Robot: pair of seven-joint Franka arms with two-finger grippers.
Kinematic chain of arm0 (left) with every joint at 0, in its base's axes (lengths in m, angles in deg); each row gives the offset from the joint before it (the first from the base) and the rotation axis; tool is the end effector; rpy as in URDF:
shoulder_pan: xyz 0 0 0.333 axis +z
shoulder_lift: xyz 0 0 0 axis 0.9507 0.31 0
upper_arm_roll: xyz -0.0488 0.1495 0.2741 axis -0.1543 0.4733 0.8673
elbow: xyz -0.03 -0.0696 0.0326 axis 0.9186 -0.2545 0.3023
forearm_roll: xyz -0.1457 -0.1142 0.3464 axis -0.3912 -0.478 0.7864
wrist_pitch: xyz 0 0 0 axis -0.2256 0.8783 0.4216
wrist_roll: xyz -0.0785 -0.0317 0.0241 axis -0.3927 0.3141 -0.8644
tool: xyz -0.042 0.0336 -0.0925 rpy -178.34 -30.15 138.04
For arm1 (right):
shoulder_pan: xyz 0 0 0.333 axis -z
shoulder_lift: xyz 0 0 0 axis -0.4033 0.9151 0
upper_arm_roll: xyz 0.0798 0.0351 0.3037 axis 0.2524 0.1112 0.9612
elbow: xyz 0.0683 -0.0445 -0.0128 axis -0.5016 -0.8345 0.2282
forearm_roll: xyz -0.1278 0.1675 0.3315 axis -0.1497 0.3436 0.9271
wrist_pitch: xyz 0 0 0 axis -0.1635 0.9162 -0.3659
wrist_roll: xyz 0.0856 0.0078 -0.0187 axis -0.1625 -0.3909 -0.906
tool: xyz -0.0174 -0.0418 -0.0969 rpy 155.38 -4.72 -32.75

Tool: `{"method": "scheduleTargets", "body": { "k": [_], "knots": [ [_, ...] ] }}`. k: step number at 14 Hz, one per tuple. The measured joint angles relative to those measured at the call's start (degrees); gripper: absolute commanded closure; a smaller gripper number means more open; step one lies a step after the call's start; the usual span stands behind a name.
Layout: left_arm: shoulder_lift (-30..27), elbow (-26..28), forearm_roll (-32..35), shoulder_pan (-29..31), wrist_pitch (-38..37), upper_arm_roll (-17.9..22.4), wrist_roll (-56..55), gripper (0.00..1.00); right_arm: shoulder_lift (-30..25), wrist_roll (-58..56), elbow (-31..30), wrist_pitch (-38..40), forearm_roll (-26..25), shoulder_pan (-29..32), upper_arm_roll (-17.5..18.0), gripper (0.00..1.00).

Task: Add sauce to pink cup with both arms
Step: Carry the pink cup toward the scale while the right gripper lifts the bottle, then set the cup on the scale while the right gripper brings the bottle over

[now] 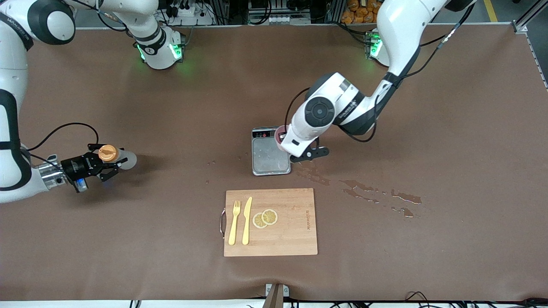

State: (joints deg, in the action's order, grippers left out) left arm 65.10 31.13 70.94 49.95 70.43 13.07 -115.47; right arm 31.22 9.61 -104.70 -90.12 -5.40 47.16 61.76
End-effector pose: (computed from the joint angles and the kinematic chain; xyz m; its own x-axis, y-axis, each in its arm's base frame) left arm 0.5019 -0.4682 0.3021 0.9408 0.2156 -0.2616 0.2423 -0.9674 0.0739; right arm 0.6220 -0.1321 0.2260 -0.0152 -0.4864 -0.8736 -0.8814 -0.4060 0.2414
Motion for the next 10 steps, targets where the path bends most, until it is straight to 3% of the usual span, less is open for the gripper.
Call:
{"method": "scheduleTargets", "body": {
  "k": [5,10],
  "knots": [
    [4.1,-3.1,0.0,-2.9,1.5,0.1,-1.2,1.0,-3.2,7.9,0.4,0.2,-0.3,-3.6,0.0,0.62],
    [6.4,-4.5,0.0,-3.6,6.4,1.3,-1.2,1.0,-6.5,15.3,0.6,0.3,-4.2,-8.9,0.0,0.62]
  ]
}}
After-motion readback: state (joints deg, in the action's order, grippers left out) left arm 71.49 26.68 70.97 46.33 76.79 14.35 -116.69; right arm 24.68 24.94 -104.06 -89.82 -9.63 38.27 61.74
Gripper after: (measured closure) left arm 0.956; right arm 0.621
